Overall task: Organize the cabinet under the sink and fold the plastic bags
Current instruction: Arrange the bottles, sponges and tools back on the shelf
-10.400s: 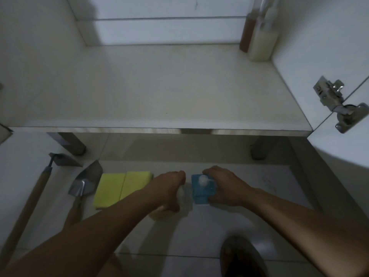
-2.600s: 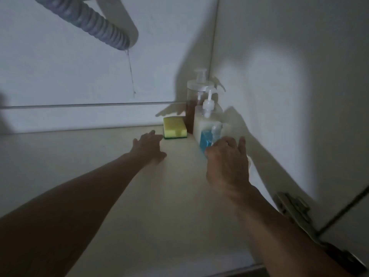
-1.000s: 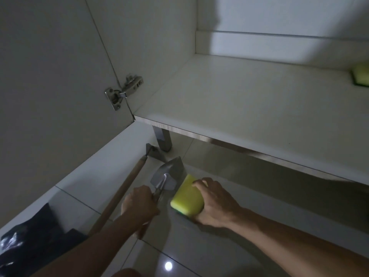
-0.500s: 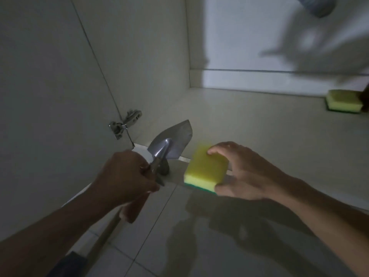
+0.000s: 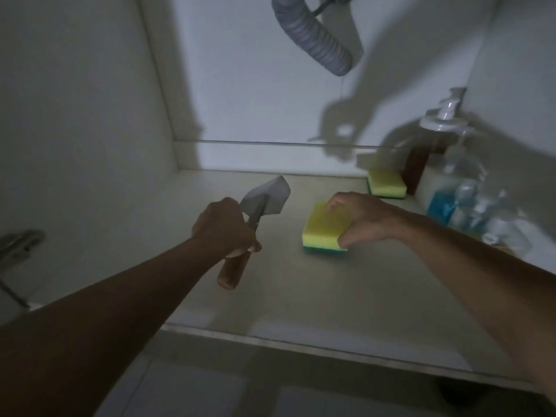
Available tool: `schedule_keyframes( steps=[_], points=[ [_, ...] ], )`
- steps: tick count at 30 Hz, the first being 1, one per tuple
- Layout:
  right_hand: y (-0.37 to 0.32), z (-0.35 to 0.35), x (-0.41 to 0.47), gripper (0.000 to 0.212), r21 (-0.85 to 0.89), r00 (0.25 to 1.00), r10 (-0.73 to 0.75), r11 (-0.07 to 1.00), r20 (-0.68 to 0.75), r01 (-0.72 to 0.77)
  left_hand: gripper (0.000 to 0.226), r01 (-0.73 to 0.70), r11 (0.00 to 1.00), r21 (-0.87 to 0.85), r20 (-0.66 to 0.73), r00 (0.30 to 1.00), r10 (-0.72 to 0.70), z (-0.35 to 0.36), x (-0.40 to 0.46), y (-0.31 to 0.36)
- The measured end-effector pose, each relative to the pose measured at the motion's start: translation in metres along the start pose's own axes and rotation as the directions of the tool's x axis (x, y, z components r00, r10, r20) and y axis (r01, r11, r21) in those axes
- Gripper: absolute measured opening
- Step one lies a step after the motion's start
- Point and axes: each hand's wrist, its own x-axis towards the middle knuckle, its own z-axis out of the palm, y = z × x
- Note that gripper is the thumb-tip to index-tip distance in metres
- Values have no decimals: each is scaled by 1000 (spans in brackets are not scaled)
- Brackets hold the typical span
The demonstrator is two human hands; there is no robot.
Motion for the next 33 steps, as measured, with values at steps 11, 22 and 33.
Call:
schedule_keyframes(
  steps=[11,22,33],
  points=[
    [60,-12,76,64,-279,966,202,930,-162,-241,50,-112,993,34,17,994,111,66,88,94],
    [85,10,114,48,-333,921,64,921,-384,-203,35,-114,992,58,-98,988,119,91,124,127],
    [99,17,141,40,-307,882,12,935,-472,-178,37,-119,993,26,-120,985,121,97,113,130]
  ],
)
